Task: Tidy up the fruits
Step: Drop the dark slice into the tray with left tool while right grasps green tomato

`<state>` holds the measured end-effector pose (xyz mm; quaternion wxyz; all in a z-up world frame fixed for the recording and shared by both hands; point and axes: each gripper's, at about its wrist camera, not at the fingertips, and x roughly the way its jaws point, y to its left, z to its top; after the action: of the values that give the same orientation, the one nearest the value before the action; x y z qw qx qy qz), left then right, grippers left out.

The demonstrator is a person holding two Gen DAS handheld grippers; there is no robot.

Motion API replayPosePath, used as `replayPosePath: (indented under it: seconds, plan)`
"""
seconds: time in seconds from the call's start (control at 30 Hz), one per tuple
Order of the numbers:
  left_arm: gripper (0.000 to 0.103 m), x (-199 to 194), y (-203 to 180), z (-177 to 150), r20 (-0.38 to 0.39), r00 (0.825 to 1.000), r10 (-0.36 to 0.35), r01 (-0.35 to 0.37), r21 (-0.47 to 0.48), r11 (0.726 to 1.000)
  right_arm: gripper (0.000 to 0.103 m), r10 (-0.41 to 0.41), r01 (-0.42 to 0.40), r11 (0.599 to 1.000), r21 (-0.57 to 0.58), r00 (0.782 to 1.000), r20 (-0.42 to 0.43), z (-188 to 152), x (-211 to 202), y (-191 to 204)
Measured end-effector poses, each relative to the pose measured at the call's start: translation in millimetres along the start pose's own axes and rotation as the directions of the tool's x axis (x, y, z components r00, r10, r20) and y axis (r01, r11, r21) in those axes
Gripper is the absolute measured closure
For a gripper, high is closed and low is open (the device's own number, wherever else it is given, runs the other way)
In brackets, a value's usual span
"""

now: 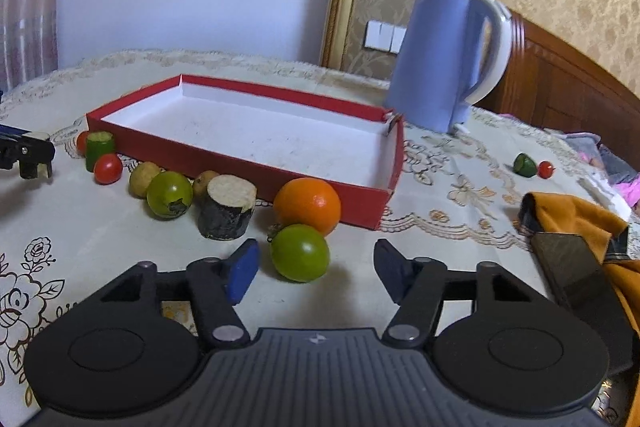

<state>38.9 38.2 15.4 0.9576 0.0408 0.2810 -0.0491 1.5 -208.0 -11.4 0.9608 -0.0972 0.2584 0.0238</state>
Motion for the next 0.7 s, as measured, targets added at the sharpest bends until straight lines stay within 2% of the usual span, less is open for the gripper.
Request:
replayPosePath:
  seconds: [0.23, 0.5, 0.7]
  plan:
    - [0.074, -2, 13, -3, -0.01, 1.0, -0.024, 0.024, -0.03, 0.999, 0.069, 0.045, -0.045, 0.999, 0.007, 0.999, -0.026, 0, 8, 1]
    - [0.074, -14, -2, 8, 0.049, 0.997, -0.056, 0.056, 0.006, 0.998, 0.069, 0.052, -0.051, 0.998, 0.027, 0.999, -0.01, -7, -3, -4]
    - [0.074, -1, -28, 33, 0.062, 0.996, -0.06, 0.056, 0.051, 0.997, 0.069, 0.059, -0.059, 0.997, 0.047, 0.998, 0.017, -13, -16, -10]
